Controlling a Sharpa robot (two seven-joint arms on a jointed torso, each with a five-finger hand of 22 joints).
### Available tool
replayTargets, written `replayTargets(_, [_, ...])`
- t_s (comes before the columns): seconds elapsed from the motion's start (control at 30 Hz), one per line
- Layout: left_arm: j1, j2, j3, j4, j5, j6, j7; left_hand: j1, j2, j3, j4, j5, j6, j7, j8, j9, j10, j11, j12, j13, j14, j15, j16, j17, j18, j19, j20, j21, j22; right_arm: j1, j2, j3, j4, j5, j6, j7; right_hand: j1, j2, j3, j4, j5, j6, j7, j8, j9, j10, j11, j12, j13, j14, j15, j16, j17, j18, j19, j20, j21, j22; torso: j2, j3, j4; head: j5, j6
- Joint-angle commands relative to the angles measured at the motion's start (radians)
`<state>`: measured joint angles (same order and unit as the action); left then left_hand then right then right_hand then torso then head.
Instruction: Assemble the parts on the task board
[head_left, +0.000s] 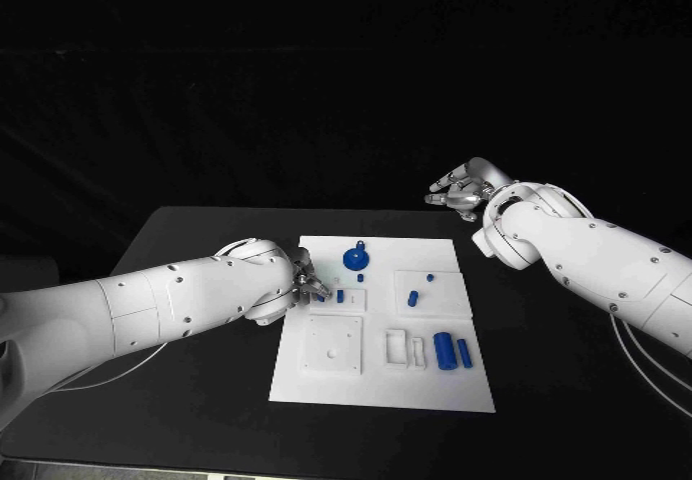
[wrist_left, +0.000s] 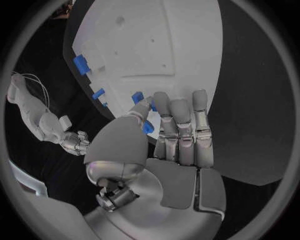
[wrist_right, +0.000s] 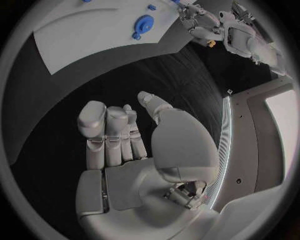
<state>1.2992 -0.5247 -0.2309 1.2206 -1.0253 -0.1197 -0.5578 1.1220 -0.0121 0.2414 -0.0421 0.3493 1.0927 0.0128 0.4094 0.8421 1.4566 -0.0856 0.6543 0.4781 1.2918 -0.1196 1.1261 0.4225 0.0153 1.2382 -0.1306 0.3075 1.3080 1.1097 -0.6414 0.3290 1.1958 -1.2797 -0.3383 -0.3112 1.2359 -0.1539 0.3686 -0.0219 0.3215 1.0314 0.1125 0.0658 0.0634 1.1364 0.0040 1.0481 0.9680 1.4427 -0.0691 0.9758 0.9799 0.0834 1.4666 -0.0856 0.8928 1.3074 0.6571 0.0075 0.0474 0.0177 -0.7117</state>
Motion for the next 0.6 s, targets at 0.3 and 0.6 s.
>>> replayTargets(0.3, [-0.007, 0.004, -0.004, 0.001, 0.0, 0.026, -0.01, -0.022, -0.018, -0.02, 0.025, -0.01, 0.049, -0.053, -0.01, -0.006, 0.0, 0.002, -0.003, 0.001, 0.004, 0.002, -0.004, -0.001, -0.015, 0.005, 0.004, -0.004, 0.017, 0.0, 0.002, 0.0, 0.0, -0.016, -0.001, -0.008, 0.0, 0.0, 0.004, 0.005, 0.001, -0.005, 0.003, -0.004, 0.0, -0.003, 0.001, -0.001, -0.002, 0.0, 0.0, -0.004, -0.001, 0.009, 0.041, -0.001, -0.006, 0.111, 0.0, 0.0001, 0.0004, 0.0, -0.001])
replayTargets(0.6, [-0.007, 0.005, -0.004, -0.007, 0.0, 0.025, -0.011, -0.004, -0.045, -0.047, 0.087, -0.026, 0.052, -0.054, -0.011, -0.012, -0.001, 0.002, -0.003, 0.001, 0.005, 0.002, -0.006, -0.002, -0.015, 0.008, 0.004, -0.011, 0.018, 0.0, 0.003, 0.0, 0.0, -0.016, -0.001, -0.007, -0.003, 0.0, 0.002, 0.007, 0.003, -0.005, 0.003, -0.004, 0.0, -0.003, 0.001, -0.002, -0.003, 0.0, 0.0, -0.005, -0.002, 0.009, 0.041, -0.001, -0.007, 0.11, 0.0, 0.0004, -0.0005, 0.001, -0.001])
